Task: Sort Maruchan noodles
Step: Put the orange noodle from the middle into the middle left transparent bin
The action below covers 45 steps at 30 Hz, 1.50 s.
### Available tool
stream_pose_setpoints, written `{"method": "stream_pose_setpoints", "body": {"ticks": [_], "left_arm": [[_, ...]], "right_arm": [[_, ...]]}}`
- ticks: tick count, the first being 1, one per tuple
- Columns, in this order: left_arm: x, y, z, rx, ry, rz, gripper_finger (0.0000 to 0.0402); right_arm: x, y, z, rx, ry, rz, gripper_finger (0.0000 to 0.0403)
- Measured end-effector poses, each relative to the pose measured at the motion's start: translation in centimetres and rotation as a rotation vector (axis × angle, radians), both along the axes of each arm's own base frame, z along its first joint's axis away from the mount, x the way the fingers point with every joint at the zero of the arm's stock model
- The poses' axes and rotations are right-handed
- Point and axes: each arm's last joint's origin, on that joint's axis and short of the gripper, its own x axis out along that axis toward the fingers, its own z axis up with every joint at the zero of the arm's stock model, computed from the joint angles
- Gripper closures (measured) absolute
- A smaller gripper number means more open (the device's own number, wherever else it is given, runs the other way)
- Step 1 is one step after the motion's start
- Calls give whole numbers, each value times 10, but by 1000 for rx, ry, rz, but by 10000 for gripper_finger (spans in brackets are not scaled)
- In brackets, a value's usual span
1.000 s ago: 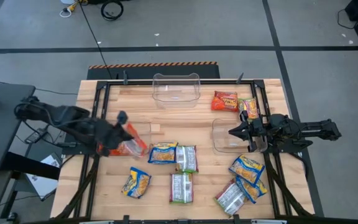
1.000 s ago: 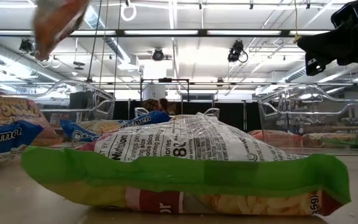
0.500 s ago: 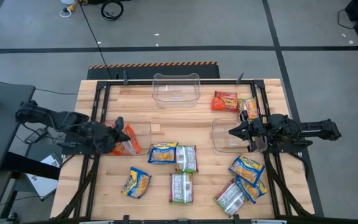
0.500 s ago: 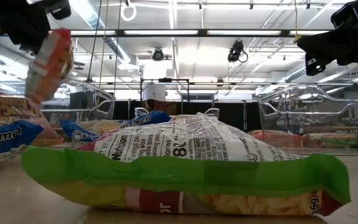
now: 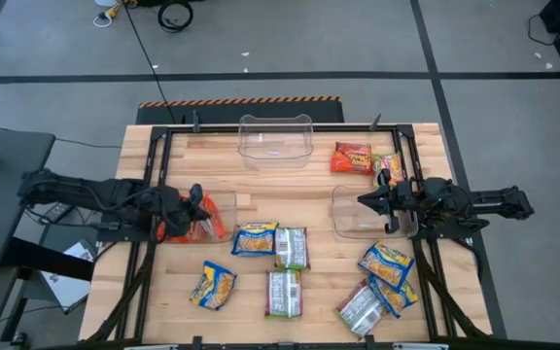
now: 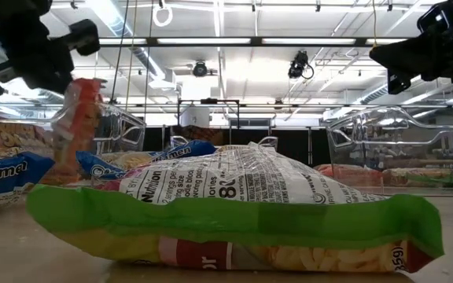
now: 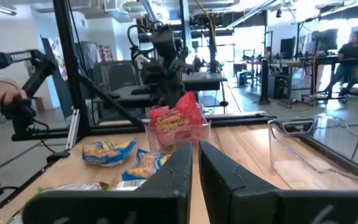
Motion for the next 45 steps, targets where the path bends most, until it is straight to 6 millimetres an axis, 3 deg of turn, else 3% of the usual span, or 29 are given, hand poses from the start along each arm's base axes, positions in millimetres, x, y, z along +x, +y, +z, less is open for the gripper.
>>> {"method": "stream_pose_setpoints", "body": {"ticks": [7,14,19,24,28,36,45], "left_arm": [[-8,4,-6,-66,117,96,396],[-16,6,4,-190,243,249,398],[-15,4,3,-262,333,245,398],[-6,3,-8,-212,358,227,393],[-4,6,-14,-134,402,286,392],[-4,8,-15,-122,387,402,388],[-4,8,-14,-239,363,543,333]], "right_arm": [[0,0,2,58,-24,8,369],[-2,0,9,-69,-97,-16,369],[-3,0,13,-80,-140,-26,369],[-3,0,16,-65,-164,-30,369],[-3,-4,16,-39,-161,-141,369],[7,-7,13,-3,-13,-257,369],[37,-14,52,-33,260,-450,367]]}}
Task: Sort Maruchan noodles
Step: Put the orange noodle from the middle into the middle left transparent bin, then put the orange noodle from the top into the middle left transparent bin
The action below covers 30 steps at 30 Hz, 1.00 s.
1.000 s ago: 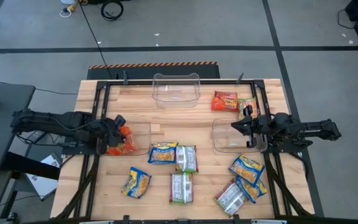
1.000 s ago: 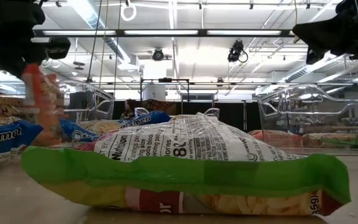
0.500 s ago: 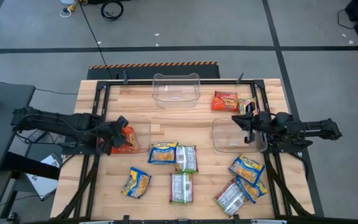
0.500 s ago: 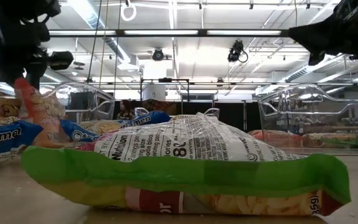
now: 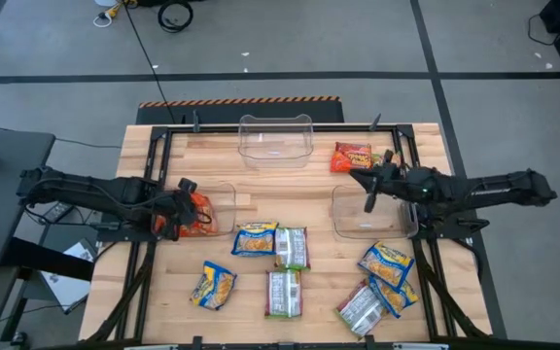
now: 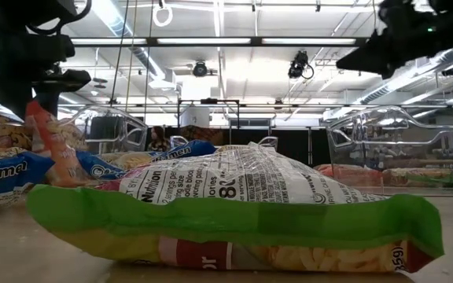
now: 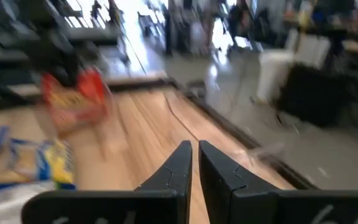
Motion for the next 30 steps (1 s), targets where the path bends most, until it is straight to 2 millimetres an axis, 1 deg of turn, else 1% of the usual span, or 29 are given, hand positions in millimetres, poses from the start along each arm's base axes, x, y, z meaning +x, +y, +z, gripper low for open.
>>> {"method": "stream_pose_setpoints", "body": {"ticks": [2,4,8,11,13,16,18,21,23,26,28,30], "left_arm": [[0,0,0,-2,0,6,317],[0,0,5,-5,-12,25,300],[4,1,26,-10,-89,91,274],[4,1,39,-36,-115,134,262],[3,1,43,-47,-117,154,257],[1,1,45,-57,-104,175,255],[0,1,50,-65,-108,193,255],[2,2,68,-82,-190,274,255],[2,3,85,-115,-270,344,255],[4,3,110,-206,-426,473,255],[6,3,124,-290,-527,551,255],[7,3,136,-363,-605,597,255]], "right_arm": [[8,-3,5,26,63,-41,360],[15,-7,8,42,129,-67,348],[27,-20,16,107,244,-148,312],[35,-35,21,190,334,-228,287],[39,-47,21,247,401,-264,275],[43,-66,17,303,501,-341,260],[45,-80,14,334,545,-394,251],[47,-101,8,402,602,-405,244],[49,-113,2,386,675,-352,242],[54,-124,-10,371,804,-284,243],[58,-131,-16,413,870,-269,244],[62,-141,-22,491,921,-299,244]]}}
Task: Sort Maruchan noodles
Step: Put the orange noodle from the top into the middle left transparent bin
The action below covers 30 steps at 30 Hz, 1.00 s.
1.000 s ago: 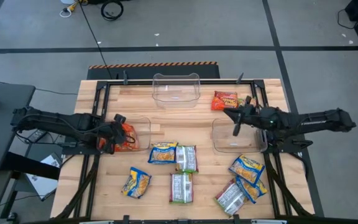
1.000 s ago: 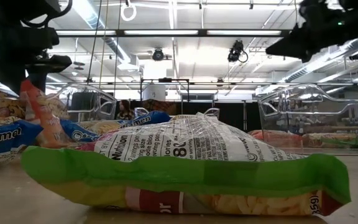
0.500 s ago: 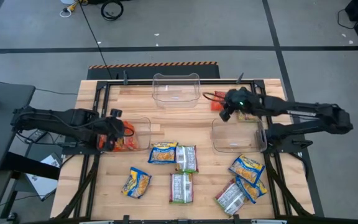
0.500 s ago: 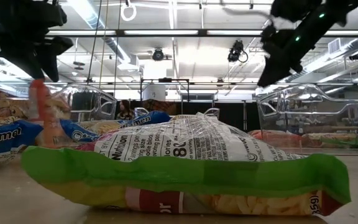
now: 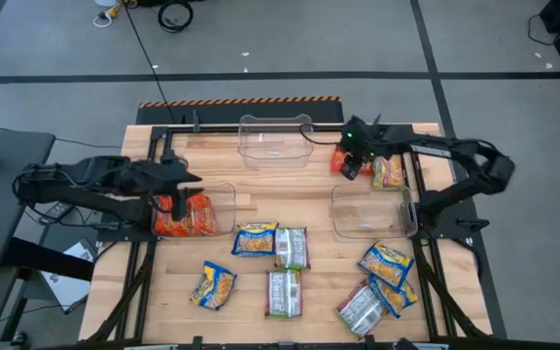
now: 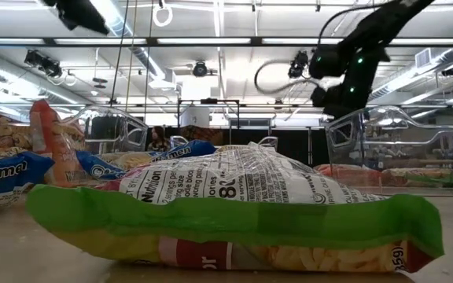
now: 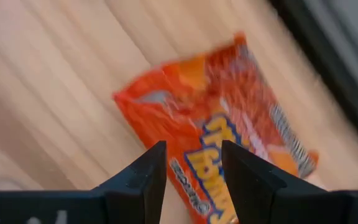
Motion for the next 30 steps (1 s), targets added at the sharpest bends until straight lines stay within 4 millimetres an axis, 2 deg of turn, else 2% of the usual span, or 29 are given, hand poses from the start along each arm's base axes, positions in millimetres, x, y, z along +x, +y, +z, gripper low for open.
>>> {"method": "stream_pose_setpoints", "body": {"ticks": [3,8,15,19,24,27,30], "left_arm": [[2,-1,9,-33,-85,10,255],[4,-3,10,-23,-99,-12,255],[5,-5,7,-40,-98,-15,255],[7,-5,11,-28,-139,-11,255],[9,-5,15,-8,-188,-5,255],[11,-5,16,-1,-211,-7,255],[16,-6,13,25,-246,-12,255]], "right_arm": [[7,-15,-6,95,43,-102,244],[15,-26,-27,211,100,-115,245],[21,-34,-46,162,182,-180,250],[21,-35,-43,140,153,-226,287],[18,-34,-36,99,144,-235,386],[15,-32,-26,75,118,-237,393],[11,-26,-5,44,33,-247,397]]}}
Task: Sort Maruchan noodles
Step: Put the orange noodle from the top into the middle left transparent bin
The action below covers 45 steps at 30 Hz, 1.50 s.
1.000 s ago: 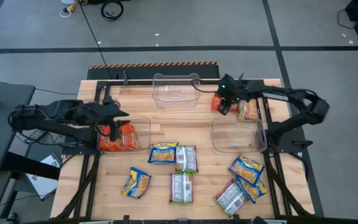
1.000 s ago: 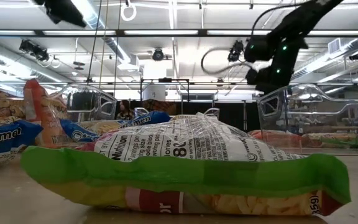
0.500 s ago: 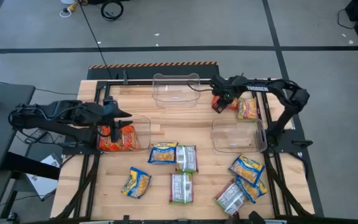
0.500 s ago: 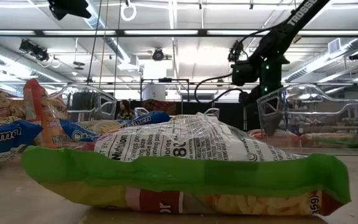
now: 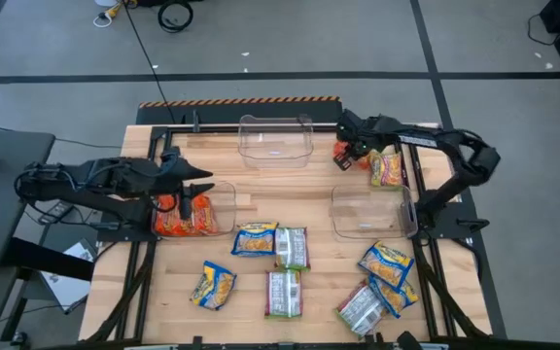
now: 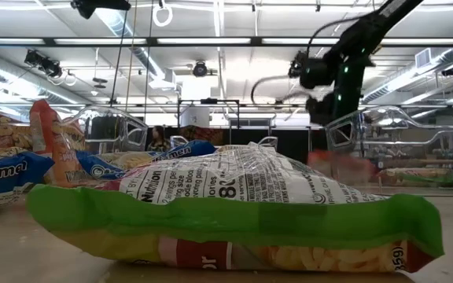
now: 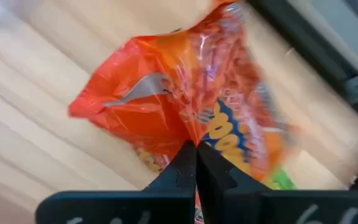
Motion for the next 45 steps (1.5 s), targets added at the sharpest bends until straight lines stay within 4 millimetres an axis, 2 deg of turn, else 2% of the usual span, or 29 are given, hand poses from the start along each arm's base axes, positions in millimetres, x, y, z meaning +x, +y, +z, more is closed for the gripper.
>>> {"method": "stream_pose_setpoints", "body": {"ticks": [6,10,15,20,24,28,32,37,45], "left_arm": [[18,-2,-21,72,-140,-22,255],[31,-4,-41,111,-288,-27,255],[50,-8,-65,128,-372,-82,247],[79,-12,-82,115,-409,-116,189],[101,-12,-92,148,-483,-48,126],[118,-9,-101,251,-480,144,91],[140,-4,-107,295,-444,271,86],[162,9,-109,229,-447,455,86],[166,21,-106,239,-447,534,86]], "right_arm": [[-12,20,51,-112,-237,-60,399],[-11,41,81,-196,-418,-28,400],[4,70,108,-286,-655,35,401],[34,98,124,-415,-853,104,401],[60,120,127,-462,-975,186,402],[84,134,121,-496,-1042,242,402],[106,142,111,-516,-1107,277,402],[123,149,98,-531,-1140,310,402],[129,160,91,-514,-1136,345,402]]}}
